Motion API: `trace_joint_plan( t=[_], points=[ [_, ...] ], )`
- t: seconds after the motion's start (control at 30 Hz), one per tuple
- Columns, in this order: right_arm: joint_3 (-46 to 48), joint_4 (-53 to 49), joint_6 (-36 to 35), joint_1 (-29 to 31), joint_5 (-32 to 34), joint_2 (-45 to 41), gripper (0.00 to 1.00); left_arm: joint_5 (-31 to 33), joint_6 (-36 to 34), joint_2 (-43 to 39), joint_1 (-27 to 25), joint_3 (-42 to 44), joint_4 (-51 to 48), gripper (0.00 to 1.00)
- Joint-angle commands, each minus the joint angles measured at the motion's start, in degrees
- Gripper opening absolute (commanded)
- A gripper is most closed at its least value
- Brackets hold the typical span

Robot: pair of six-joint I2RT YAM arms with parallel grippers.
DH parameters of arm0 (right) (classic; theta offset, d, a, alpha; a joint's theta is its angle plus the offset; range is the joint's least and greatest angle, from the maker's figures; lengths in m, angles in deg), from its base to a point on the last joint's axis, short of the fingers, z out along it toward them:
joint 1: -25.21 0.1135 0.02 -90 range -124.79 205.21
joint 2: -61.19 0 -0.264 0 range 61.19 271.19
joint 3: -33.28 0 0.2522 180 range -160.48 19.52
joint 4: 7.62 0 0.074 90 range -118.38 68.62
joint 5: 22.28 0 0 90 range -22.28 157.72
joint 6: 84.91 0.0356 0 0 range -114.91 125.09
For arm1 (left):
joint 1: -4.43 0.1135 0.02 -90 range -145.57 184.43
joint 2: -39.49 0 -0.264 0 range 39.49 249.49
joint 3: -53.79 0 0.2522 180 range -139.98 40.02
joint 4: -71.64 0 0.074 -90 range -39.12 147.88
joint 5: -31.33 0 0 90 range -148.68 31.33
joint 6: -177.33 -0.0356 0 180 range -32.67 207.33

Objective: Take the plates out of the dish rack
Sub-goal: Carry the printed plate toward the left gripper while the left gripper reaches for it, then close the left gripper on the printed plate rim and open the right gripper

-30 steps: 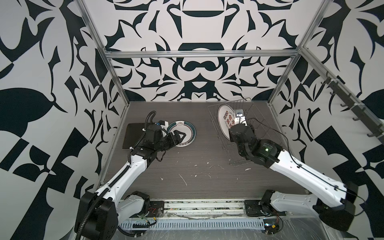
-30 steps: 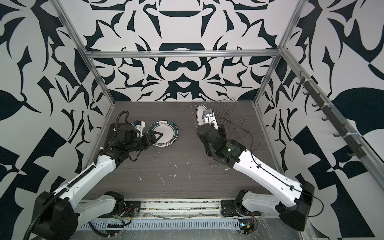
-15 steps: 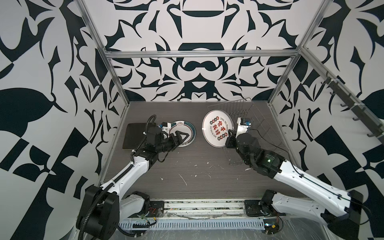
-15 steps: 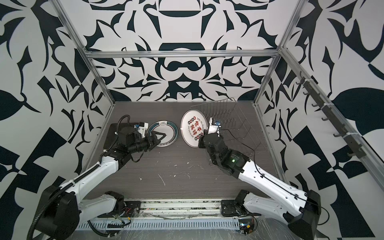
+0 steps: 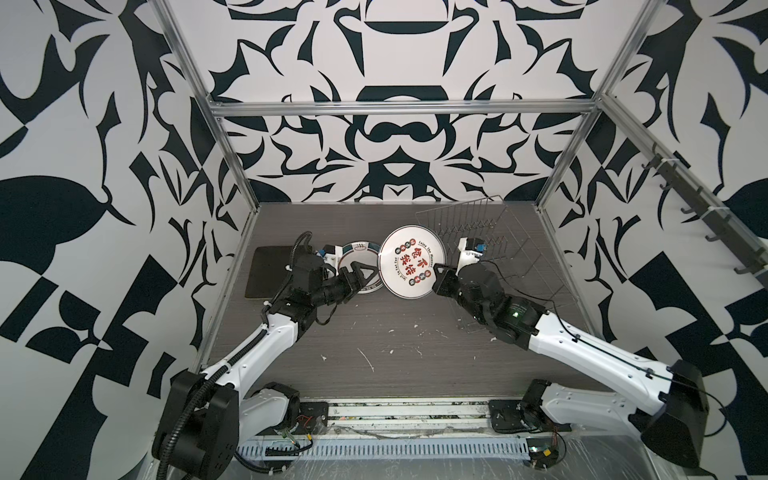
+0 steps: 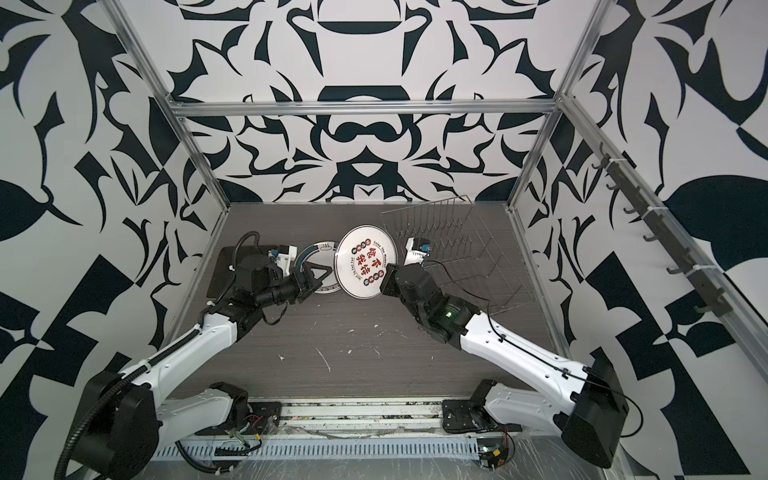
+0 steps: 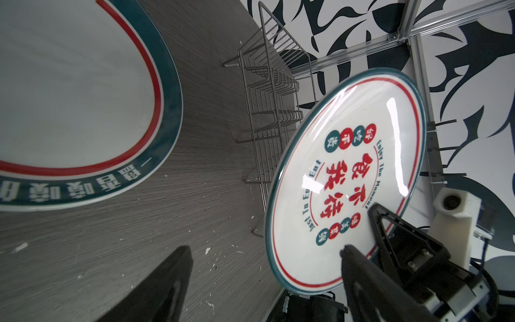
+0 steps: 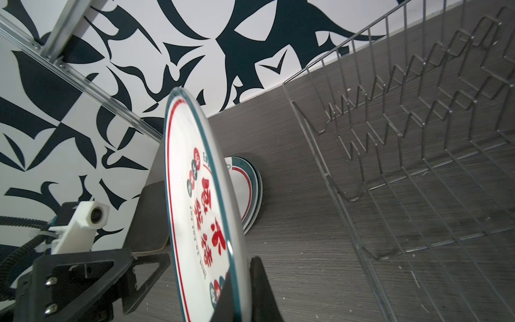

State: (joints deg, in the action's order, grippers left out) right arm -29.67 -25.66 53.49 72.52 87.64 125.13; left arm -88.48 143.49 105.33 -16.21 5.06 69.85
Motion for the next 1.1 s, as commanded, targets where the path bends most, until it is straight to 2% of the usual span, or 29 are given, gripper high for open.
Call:
trace_joint_plan(
  t=[0.0, 0.07, 0.17, 0.3, 0.43, 0.63, 0.83, 1.07],
  points=[
    [-0.6, 7.1, 4.0, -0.5, -3.8, -0.1, 0.00, -1.6, 0.8, 0.1, -0.1, 1.5, 3.7, 0.86],
    [-0.8, 7.1, 4.8, -1.0, -5.6, 0.5, 0.00, -2.6, 1.4, 0.6, -0.1, 1.9, 5.4, 0.86],
    [-0.3, 8.6, 6.3, -2.4, -8.3, 1.2, 0.00, -3.2, 1.7, 1.0, -0.1, 2.0, 6.4, 0.80],
    [1.6, 12.9, 10.0, -6.3, -18.1, 3.1, 0.00, -3.1, 1.8, 1.2, -0.1, 2.4, 7.2, 0.76],
    [2.7, 15.7, 12.0, -8.6, -23.1, 4.5, 0.00, -0.6, 2.5, 0.4, -0.1, 3.6, 7.5, 0.71],
    [1.9, 15.9, 11.5, -8.6, -27.0, 6.4, 0.00, -0.8, 3.1, 1.4, -0.1, 3.4, 7.9, 0.66],
    [1.3, 16.6, 11.6, -8.7, -29.8, 7.8, 0.00, 3.4, 3.4, -0.6, -0.1, 4.9, 7.9, 0.56],
    [1.2, 16.8, 11.4, -8.8, -30.4, 8.1, 0.00, 4.1, 3.2, -1.5, -0.1, 4.7, 6.8, 0.44]
  ],
)
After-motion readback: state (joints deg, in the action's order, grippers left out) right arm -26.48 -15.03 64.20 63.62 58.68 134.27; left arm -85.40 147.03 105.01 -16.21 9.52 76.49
